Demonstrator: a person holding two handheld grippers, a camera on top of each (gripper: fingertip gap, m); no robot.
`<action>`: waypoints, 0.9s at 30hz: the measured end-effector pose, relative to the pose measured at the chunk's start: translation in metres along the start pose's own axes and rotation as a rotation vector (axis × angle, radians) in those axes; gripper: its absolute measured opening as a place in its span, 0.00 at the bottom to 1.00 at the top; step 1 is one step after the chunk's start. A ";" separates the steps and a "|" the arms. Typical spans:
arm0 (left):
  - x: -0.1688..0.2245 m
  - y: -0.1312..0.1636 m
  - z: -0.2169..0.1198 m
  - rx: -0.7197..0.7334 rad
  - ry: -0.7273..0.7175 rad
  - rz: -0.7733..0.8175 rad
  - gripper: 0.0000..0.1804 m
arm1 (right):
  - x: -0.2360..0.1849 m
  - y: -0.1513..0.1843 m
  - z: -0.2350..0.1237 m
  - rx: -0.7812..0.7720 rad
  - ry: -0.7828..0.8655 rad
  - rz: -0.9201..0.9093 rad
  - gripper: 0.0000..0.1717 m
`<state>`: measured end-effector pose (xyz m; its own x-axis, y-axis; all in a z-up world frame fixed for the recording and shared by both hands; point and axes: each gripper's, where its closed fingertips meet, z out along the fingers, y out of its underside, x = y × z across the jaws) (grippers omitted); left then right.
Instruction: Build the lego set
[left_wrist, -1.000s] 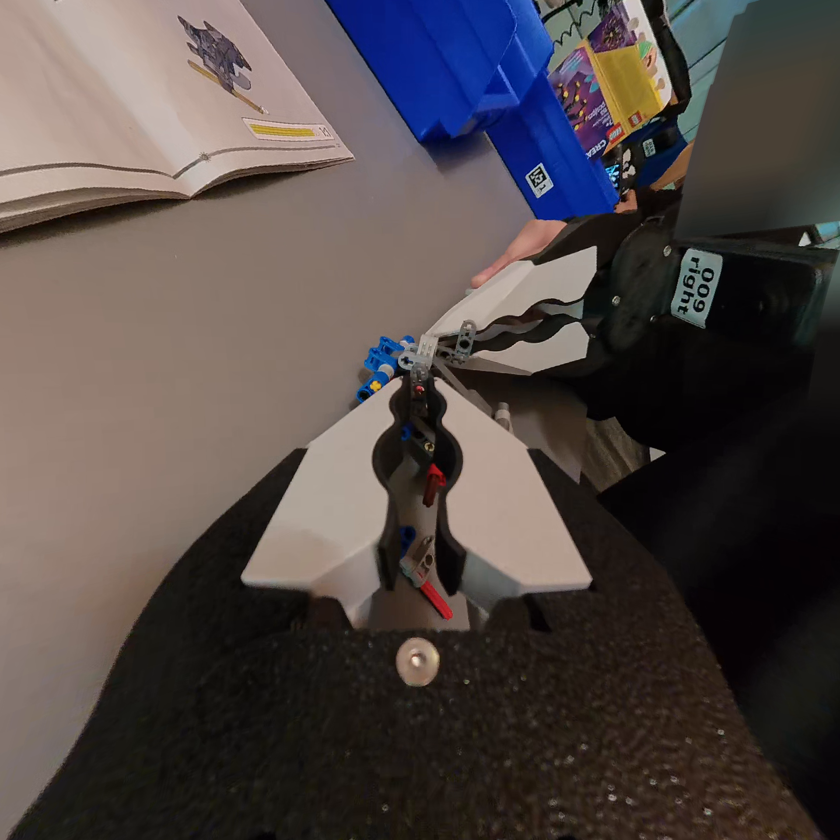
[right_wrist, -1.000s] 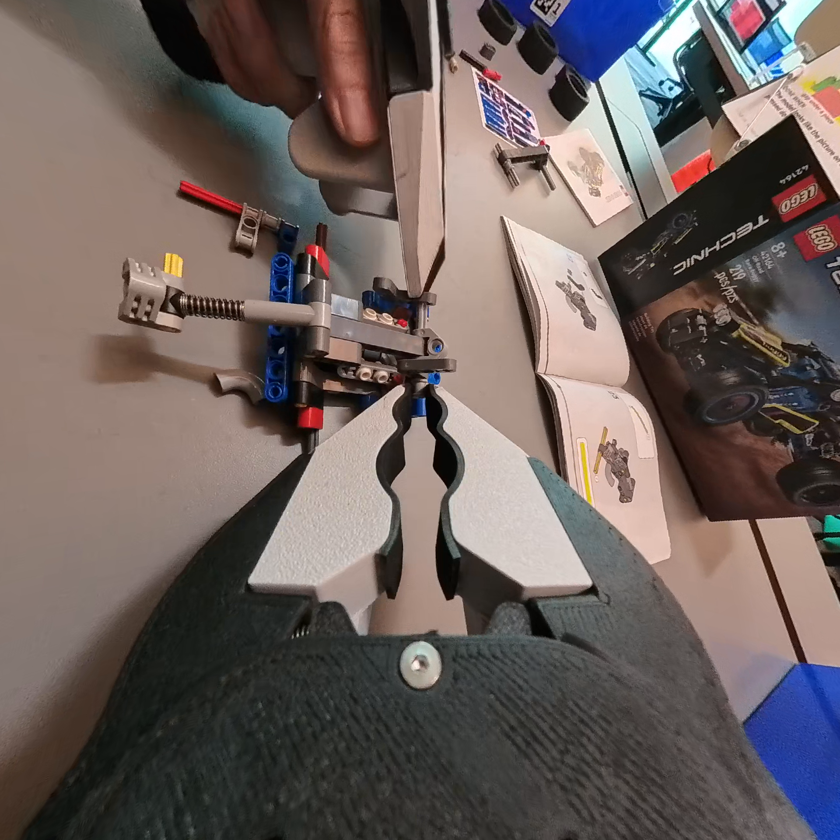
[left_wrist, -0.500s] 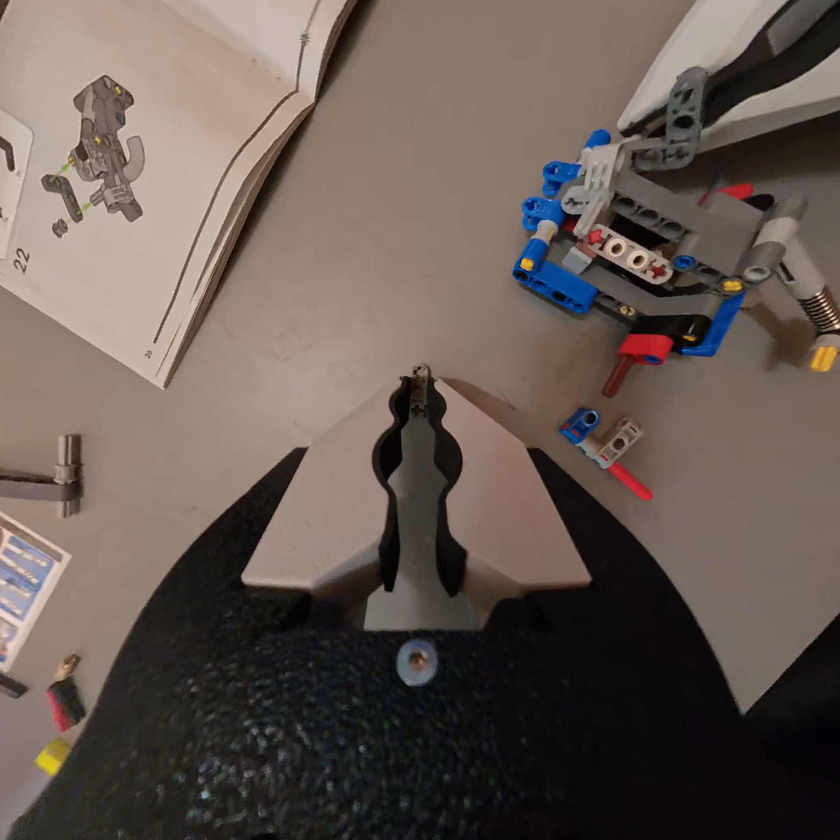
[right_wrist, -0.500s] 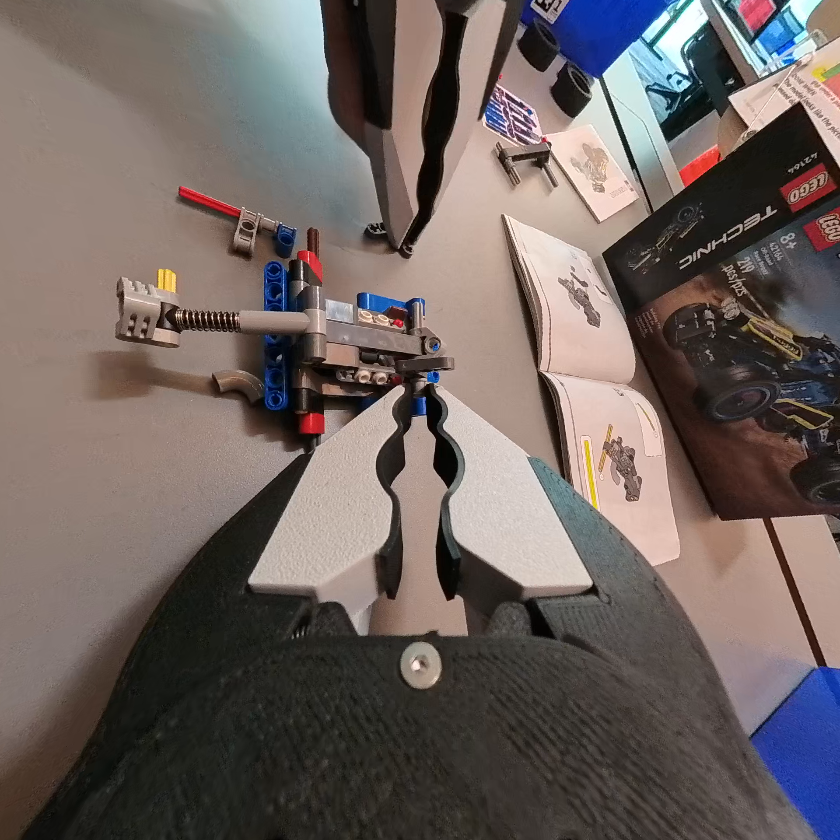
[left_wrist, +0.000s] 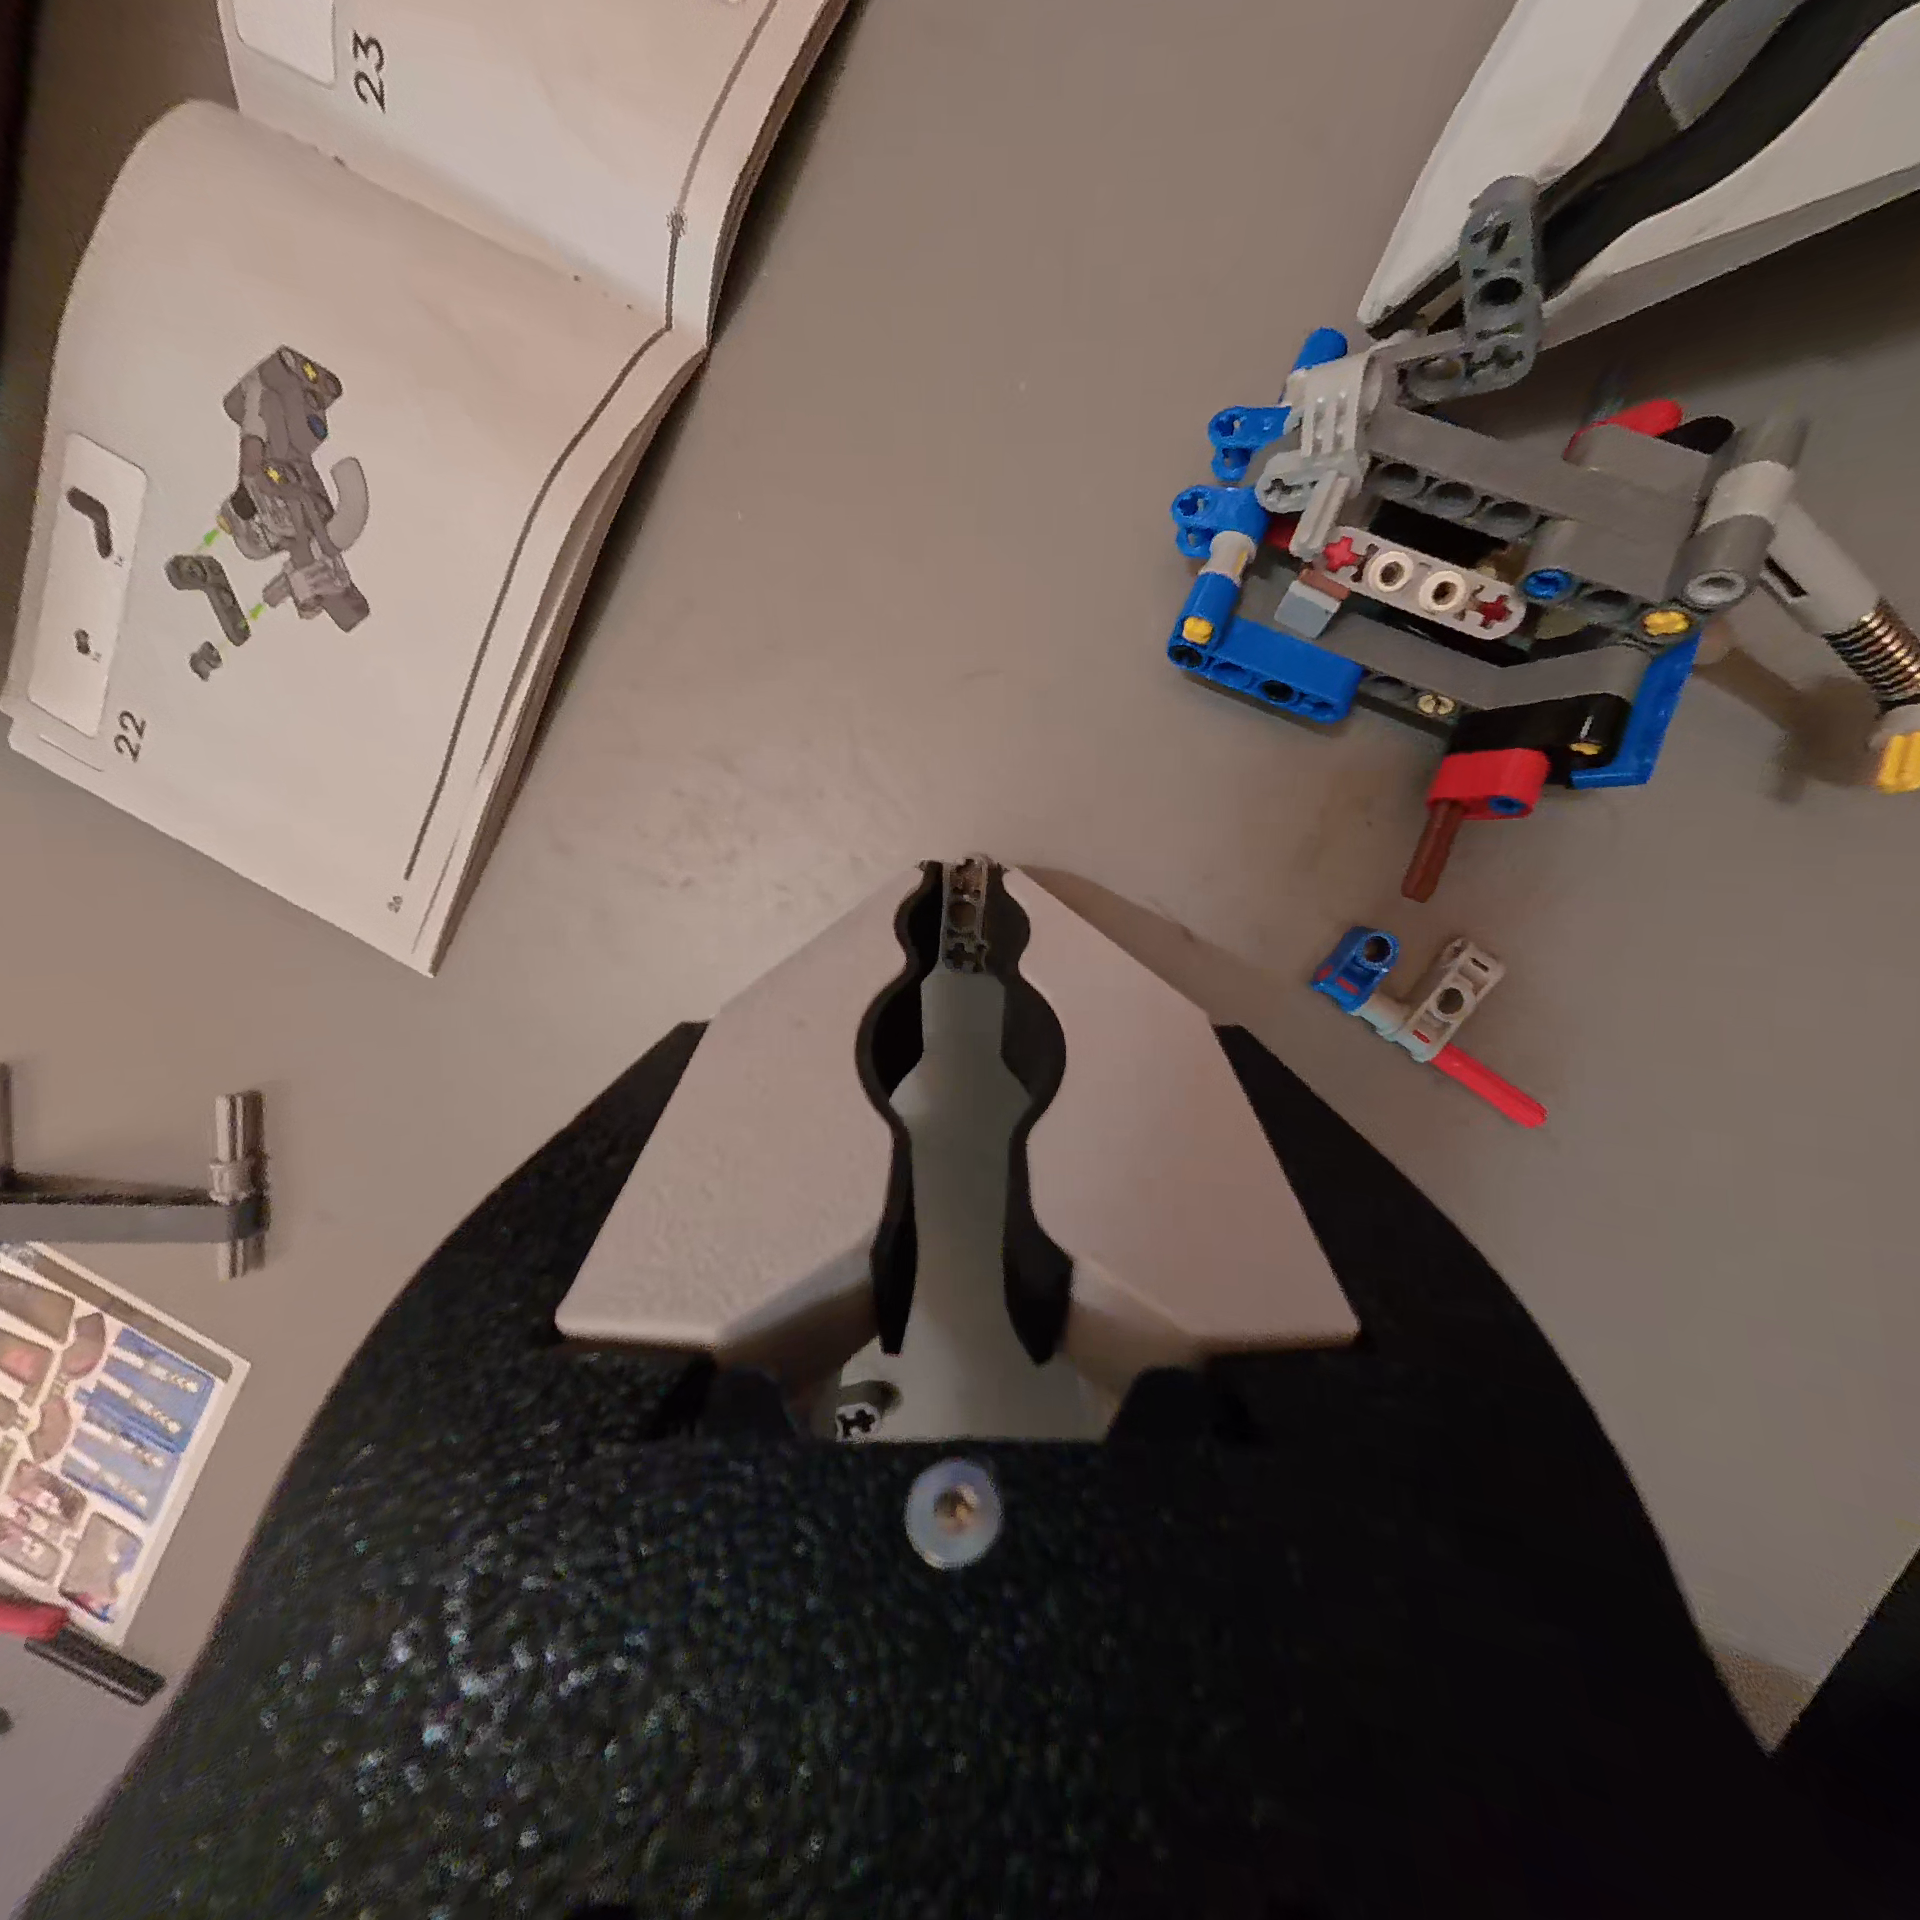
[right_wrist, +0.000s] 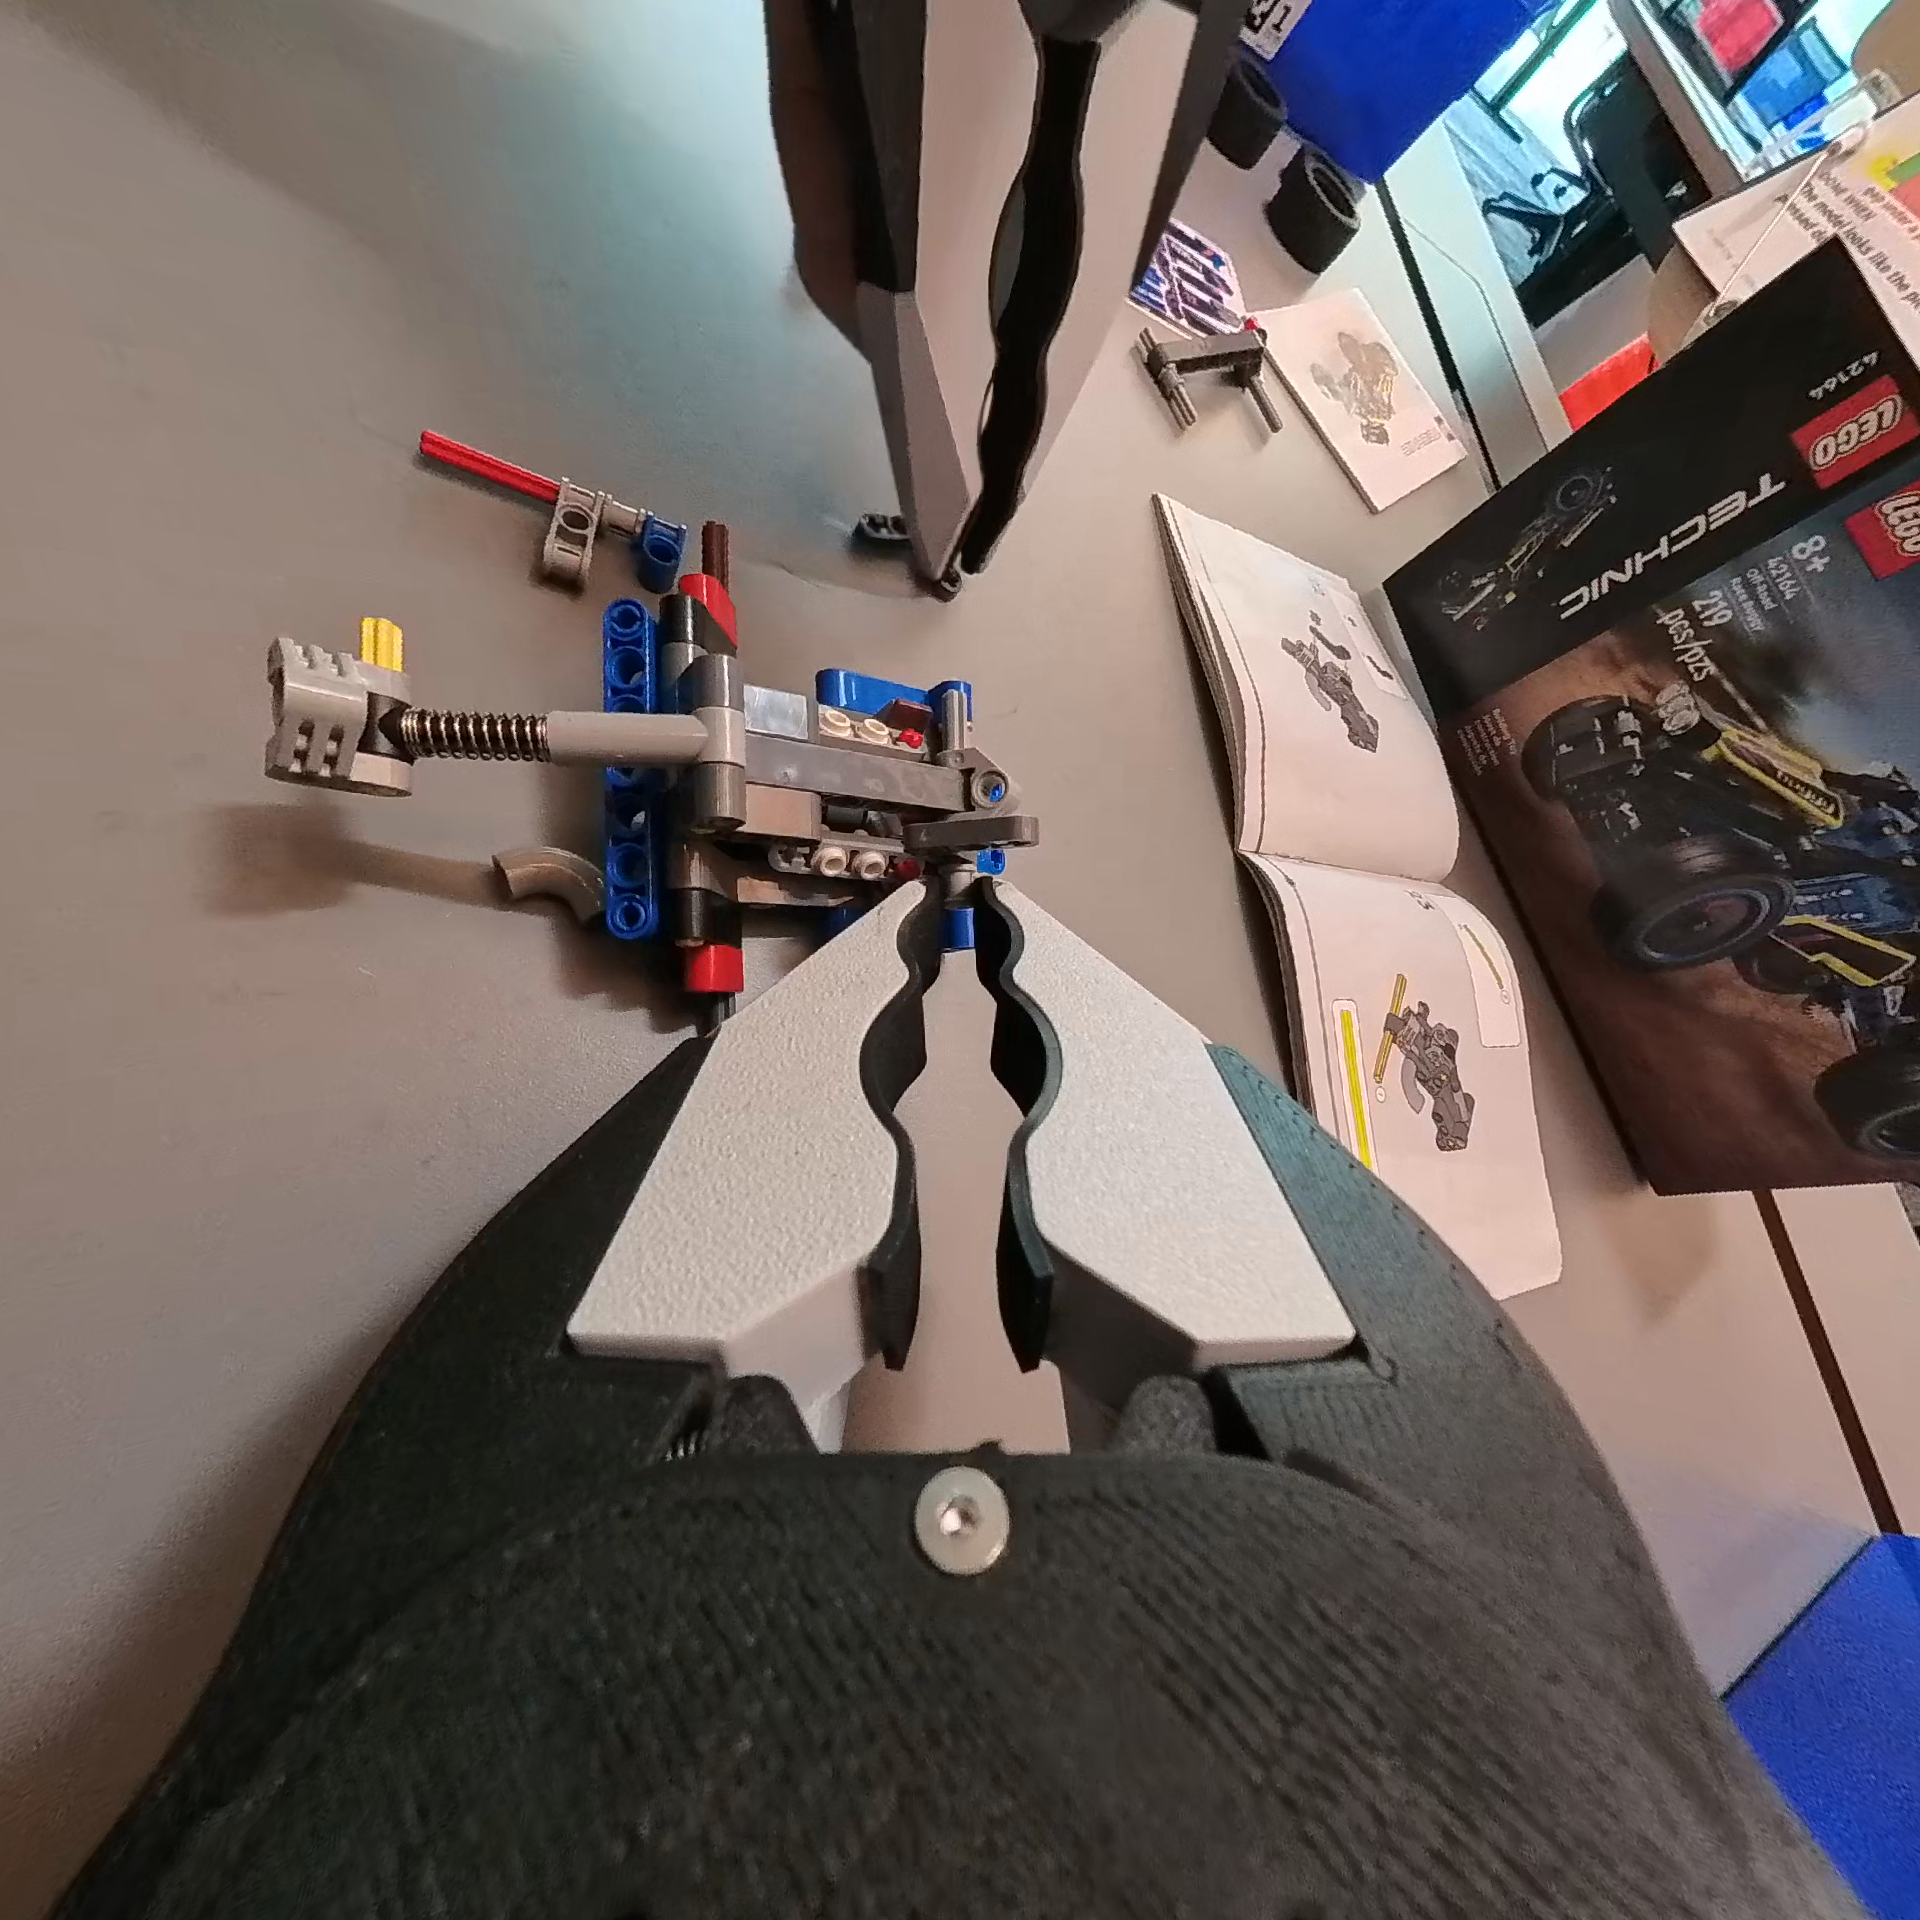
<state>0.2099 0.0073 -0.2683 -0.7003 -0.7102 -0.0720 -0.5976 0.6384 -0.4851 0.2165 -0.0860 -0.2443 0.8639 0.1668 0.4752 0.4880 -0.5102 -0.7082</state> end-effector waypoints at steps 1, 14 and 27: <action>0.000 0.000 0.000 0.003 0.004 0.009 0.02 | 0.000 0.000 0.000 0.000 -0.001 0.001 0.02; 0.034 -0.042 -0.021 0.354 0.431 -0.397 0.02 | 0.000 0.000 0.000 0.003 0.000 0.003 0.02; 0.055 -0.058 -0.017 0.545 0.817 -1.039 0.02 | 0.000 0.000 0.000 -0.003 0.011 -0.006 0.02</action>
<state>0.1998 -0.0640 -0.2293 -0.1817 -0.2897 0.9397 -0.8788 -0.3809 -0.2873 0.2164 -0.0857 -0.2443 0.8596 0.1601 0.4853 0.4926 -0.5121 -0.7036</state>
